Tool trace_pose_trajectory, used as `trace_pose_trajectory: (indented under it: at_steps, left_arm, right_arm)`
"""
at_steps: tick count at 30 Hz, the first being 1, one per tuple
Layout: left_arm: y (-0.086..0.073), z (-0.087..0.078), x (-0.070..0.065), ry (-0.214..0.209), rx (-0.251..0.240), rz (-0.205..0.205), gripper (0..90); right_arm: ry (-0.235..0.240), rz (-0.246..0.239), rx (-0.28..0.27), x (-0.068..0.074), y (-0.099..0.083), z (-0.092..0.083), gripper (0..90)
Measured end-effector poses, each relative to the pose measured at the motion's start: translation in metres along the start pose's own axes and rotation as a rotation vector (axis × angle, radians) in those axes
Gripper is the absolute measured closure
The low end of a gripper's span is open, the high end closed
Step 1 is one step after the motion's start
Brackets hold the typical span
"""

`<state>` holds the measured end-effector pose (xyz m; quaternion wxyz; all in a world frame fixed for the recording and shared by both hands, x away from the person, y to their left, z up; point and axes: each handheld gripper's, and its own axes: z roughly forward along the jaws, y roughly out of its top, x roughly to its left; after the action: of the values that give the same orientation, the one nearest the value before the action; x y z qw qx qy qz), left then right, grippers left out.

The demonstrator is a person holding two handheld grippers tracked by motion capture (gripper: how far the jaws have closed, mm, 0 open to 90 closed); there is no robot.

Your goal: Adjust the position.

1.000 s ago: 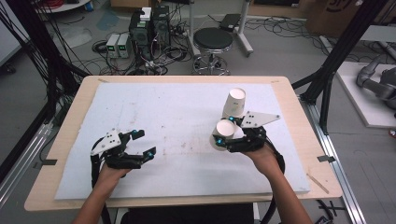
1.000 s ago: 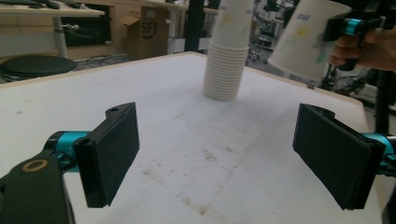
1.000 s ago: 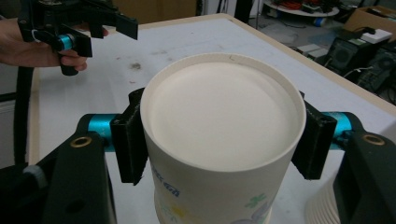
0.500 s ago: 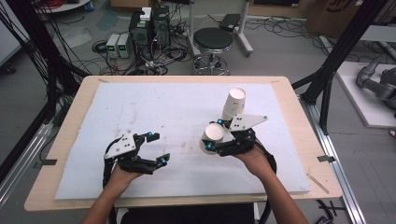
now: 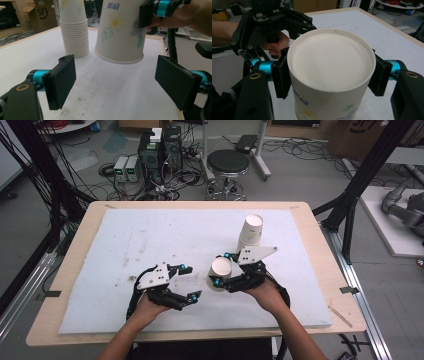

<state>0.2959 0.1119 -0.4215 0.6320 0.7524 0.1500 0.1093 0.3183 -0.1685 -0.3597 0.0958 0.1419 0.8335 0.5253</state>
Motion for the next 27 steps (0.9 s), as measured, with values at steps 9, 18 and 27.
trace_pose_trajectory:
  at_steps: [9,18,27]
  left_arm:
    - [0.003,0.020,-0.002,-0.051,-0.005,0.000,17.1]
    - [0.002,0.035,-0.003,-0.069,-0.001,-0.005,16.9]
    - [0.002,0.040,-0.004,-0.099,-0.003,0.008,23.2]
  right_arm:
    - [0.018,0.007,0.010,0.002,-0.002,0.002,33.2]
    - [0.033,0.002,0.011,0.004,-0.002,0.002,33.2]
    - [0.068,0.001,0.018,0.007,-0.002,0.008,33.3]
